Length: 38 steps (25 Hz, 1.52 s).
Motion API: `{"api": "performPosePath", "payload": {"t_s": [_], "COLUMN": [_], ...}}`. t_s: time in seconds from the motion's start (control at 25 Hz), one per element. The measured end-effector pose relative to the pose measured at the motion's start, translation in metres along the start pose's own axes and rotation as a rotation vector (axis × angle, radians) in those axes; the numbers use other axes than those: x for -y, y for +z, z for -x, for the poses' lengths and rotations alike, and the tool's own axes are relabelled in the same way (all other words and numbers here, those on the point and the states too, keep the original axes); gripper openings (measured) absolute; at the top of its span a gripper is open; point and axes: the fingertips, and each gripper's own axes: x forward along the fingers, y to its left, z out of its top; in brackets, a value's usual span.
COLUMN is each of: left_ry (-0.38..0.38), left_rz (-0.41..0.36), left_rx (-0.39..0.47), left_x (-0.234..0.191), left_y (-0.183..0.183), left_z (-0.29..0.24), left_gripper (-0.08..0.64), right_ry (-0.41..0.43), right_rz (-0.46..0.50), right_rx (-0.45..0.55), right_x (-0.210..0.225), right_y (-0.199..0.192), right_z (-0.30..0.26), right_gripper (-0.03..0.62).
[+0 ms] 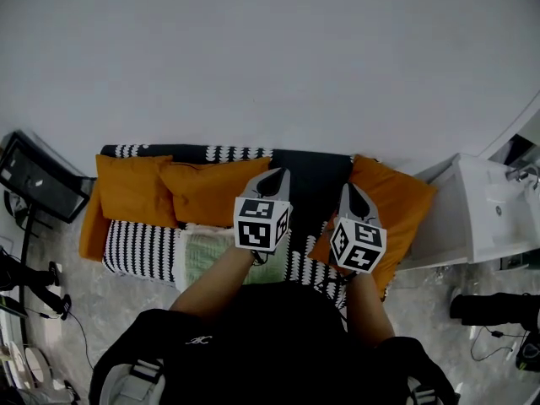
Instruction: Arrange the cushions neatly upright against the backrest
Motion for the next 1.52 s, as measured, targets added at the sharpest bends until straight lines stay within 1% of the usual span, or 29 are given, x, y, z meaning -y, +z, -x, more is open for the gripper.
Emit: {"api": "performPosePath", "payload": {"t_s": [0.08,0.2,0.28,0.36,0.4,0.44,0.52,0.6,0.64,0.68,0.76,0.8,0.88,1.0,1.08,1.12,1.2,1.28,1.32,1.4,1.48,1.52], "left_ry": [-0.057,-0.153,-0.21,-0.269,-0.31,-0.357,-0.458,-0.575,-0.641,-0.71,-0.835,-0.886,-0.958,-1.03,-1.071,-1.08,-1.078,-1.052,-1.034,-1.002,-0.988,-0.988], "left_rz": [-0.03,-0.113,-0.181,-0.241,-0.262,-0.279,-0.318,-0.39,-0.443,-0.502,-0.62,-0.669,-0.748,-0.837,-0.903,-0.949,-1.047,-1.12,-1.144,-1.158,-1.152,-1.146], "left_rx": [-0.03,-0.085,-0.128,-0.168,-0.191,-0.218,-0.265,-0.288,-0.295,-0.306,-0.34,-0.358,-0.387,-0.428,-0.471,-0.495,-0.535,-0.574,-0.592,-0.625,-0.665,-0.683], "left_x": [0.013,0.038,0.056,0.075,0.086,0.099,0.126,0.154,0.169,0.184,0.213,0.227,0.252,0.284,0.301,0.307,0.316,0.32,0.322,0.325,0.328,0.33], "left_y": [-0.008,-0.025,-0.043,-0.063,-0.074,-0.084,-0.102,-0.115,-0.123,-0.133,-0.155,-0.167,-0.185,-0.208,-0.227,-0.236,-0.254,-0.272,-0.281,-0.294,-0.302,-0.304], "left_z": [-0.013,-0.043,-0.065,-0.089,-0.101,-0.113,-0.139,-0.164,-0.174,-0.182,-0.197,-0.207,-0.234,-0.275,-0.301,-0.315,-0.345,-0.378,-0.394,-0.422,-0.442,-0.449], "left_gripper": [0.008,0.008,0.008,0.008,0.077,0.173,0.227,0.262,0.281,0.314,0.363,0.383,0.403,0.419,0.438,0.446,0.454,0.455,0.459,0.464,0.52,0.539], "right_ry": [-0.046,-0.152,-0.235,-0.31,-0.344,-0.375,-0.431,-0.475,-0.494,-0.519,-0.597,-0.642,-0.724,-0.809,-0.851,-0.866,-0.89,-0.925,-0.955,-1.01,-1.025,-1.012], "right_rz": [-0.027,-0.066,-0.09,-0.125,-0.151,-0.189,-0.3,-0.424,-0.48,-0.528,-0.605,-0.632,-0.676,-0.761,-0.827,-0.863,-0.926,-0.972,-0.989,-1.021,-1.061,-1.086], "right_rx": [-0.007,-0.04,-0.077,-0.122,-0.146,-0.169,-0.202,-0.207,-0.202,-0.199,-0.209,-0.218,-0.223,-0.217,-0.242,-0.255,-0.284,-0.328,-0.357,-0.398,-0.389,-0.362], "right_x": [0.018,0.055,0.084,0.114,0.129,0.145,0.176,0.203,0.212,0.218,0.226,0.23,0.243,0.258,0.259,0.257,0.255,0.255,0.256,0.256,0.259,0.262], "right_y": [-0.007,-0.026,-0.05,-0.078,-0.094,-0.11,-0.142,-0.174,-0.189,-0.206,-0.24,-0.256,-0.284,-0.323,-0.352,-0.365,-0.388,-0.409,-0.418,-0.434,-0.445,-0.447], "right_z": [0.004,0.012,0.023,0.037,0.044,0.051,0.065,0.073,0.077,0.082,0.098,0.106,0.114,0.121,0.125,0.125,0.124,0.127,0.131,0.138,0.137,0.134], "right_gripper": [0.006,0.008,0.011,0.047,0.068,0.088,0.137,0.196,0.229,0.249,0.275,0.298,0.342,0.387,0.401,0.408,0.408,0.408,0.408,0.41,0.438,0.442]}}
